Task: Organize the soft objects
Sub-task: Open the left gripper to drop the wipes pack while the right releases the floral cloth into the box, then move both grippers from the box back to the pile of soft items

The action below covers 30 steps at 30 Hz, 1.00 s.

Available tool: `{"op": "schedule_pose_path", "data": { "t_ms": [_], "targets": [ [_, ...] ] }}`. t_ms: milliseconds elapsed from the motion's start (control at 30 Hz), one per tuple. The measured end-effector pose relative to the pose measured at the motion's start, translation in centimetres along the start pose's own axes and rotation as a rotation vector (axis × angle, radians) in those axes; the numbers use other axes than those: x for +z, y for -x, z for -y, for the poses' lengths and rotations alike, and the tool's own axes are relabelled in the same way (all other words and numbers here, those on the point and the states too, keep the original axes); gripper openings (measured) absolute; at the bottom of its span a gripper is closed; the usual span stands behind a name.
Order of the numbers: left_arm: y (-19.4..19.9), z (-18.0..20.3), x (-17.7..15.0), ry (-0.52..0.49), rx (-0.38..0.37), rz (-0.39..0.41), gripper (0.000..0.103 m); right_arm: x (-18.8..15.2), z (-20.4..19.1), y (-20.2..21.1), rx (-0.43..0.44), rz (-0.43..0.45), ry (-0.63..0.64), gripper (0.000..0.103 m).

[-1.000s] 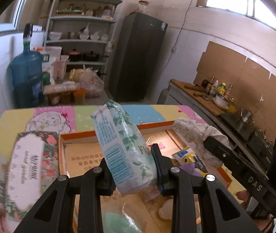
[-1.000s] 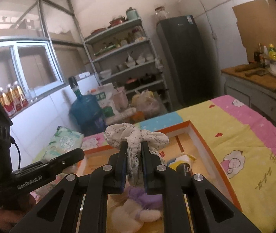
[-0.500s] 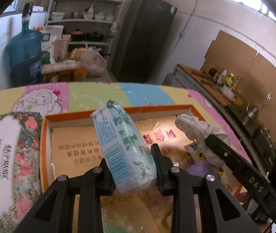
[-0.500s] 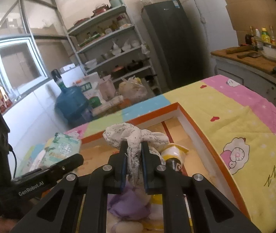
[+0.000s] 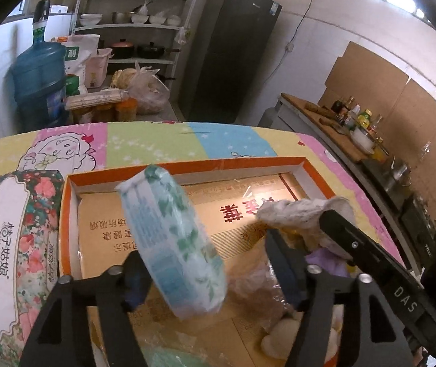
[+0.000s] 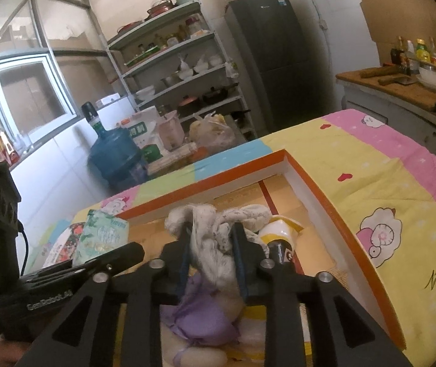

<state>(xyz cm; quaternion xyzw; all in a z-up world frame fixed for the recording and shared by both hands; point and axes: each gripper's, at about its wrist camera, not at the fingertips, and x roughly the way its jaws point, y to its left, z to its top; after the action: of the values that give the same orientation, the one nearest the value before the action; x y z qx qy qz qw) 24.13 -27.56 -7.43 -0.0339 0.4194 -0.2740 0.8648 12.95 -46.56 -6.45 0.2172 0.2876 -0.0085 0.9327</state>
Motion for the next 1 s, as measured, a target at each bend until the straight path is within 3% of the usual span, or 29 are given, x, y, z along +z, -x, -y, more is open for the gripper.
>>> {"op": "schedule_pose_path", "data": {
  "t_ms": [433,900,1000],
  "targets": [
    [3.3,0.2,-0.9,-0.018,-0.019,0.039,0.072,0.0,0.3,2.4,0.047,0.115,-0.036,0.032],
    [11.0,1.0,-2.4,-0.048,-0.072,0.199,0.073,-0.8,-0.7,6.1,0.048,0.293,-0.008,0.034],
    [12.8,0.4,-3.1,-0.053,-0.056,0.232,0.073,-1.1,-1.4,6.7,0.047,0.313,0.011,0.046]
  ]
}}
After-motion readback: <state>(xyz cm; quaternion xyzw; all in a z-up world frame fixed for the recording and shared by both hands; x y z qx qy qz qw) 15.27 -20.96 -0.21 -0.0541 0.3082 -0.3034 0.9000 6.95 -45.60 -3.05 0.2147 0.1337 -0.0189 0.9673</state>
